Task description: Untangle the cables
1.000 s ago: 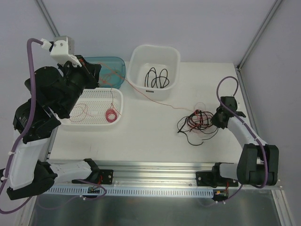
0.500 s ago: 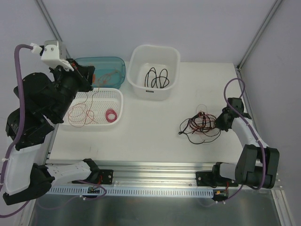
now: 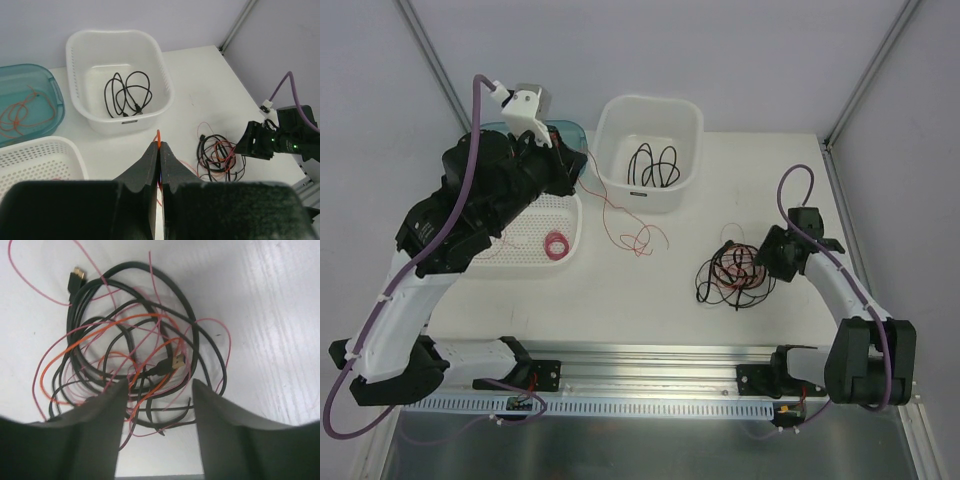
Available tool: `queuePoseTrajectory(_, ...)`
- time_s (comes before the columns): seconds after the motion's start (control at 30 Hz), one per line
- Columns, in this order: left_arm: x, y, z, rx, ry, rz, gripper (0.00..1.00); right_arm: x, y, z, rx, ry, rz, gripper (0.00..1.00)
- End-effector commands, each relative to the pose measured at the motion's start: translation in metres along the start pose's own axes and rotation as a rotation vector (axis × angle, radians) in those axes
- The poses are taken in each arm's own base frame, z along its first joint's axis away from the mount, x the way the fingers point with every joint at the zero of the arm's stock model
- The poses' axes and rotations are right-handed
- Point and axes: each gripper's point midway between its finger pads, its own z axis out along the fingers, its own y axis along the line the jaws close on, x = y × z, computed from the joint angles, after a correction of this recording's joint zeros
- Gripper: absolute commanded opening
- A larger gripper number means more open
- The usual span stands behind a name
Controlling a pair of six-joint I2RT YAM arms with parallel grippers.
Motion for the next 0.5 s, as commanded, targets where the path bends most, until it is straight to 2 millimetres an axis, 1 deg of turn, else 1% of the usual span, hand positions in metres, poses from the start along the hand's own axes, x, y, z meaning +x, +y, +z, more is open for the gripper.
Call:
queuePoseTrajectory(0.0,0.008,-0.013,0.008,0.063,0.021,-0.043,0.0,0.005,0.01,-0.012,-0.051,0.002,-0.063,0.61)
queuePoseTrajectory(0.03,0.013,-0.016,0.013,0.072,0.035,-0.048,0.0,0.004,0.012,-0.017,-0.061,-0.012,-0.072,0.65)
queuePoseTrajectory(0.07,0.029,-0.016,0.021,0.069,0.075,-0.053,0.0,0.004,0.013,-0.02,-0.066,-0.015,-0.082,0.72)
queuePoseTrajectory(0.13,0.051,-0.02,0.033,0.083,0.128,-0.057,0.0,0.002,0.017,-0.03,-0.086,-0.039,-0.109,0.77)
queuePoseTrajectory(0.17,0.071,-0.021,0.042,0.083,0.171,-0.061,0.0,0.002,0.018,-0.035,-0.091,-0.042,-0.118,0.81)
queuePoseTrajectory(0.23,0.096,-0.026,0.054,0.108,0.227,-0.067,0.0,0.001,0.022,-0.044,-0.116,-0.07,-0.138,0.83)
queuePoseTrajectory(0.27,0.119,-0.026,0.065,0.11,0.26,-0.076,0.0,0.003,0.022,-0.048,-0.119,-0.072,-0.141,0.84)
queuePoseTrajectory(0.3,0.133,-0.027,0.071,0.115,0.288,-0.083,0.0,0.005,0.024,-0.05,-0.128,-0.075,-0.15,0.84)
queuePoseTrajectory(0.33,0.162,-0.027,0.076,0.123,0.347,-0.086,0.0,0.006,0.026,-0.053,-0.134,-0.078,-0.156,0.85)
queuePoseTrajectory(0.37,0.169,-0.03,0.082,0.136,0.344,-0.106,0.0,0.007,0.028,-0.058,-0.149,-0.092,-0.168,0.86)
queuePoseTrajectory(0.43,0.194,-0.03,0.09,0.138,0.379,-0.123,0.0,0.011,0.031,-0.062,-0.165,-0.099,-0.181,0.87)
queuePoseTrajectory(0.47,0.222,-0.025,0.091,0.125,0.43,-0.13,0.0,0.011,0.033,-0.066,-0.18,-0.113,-0.19,0.88)
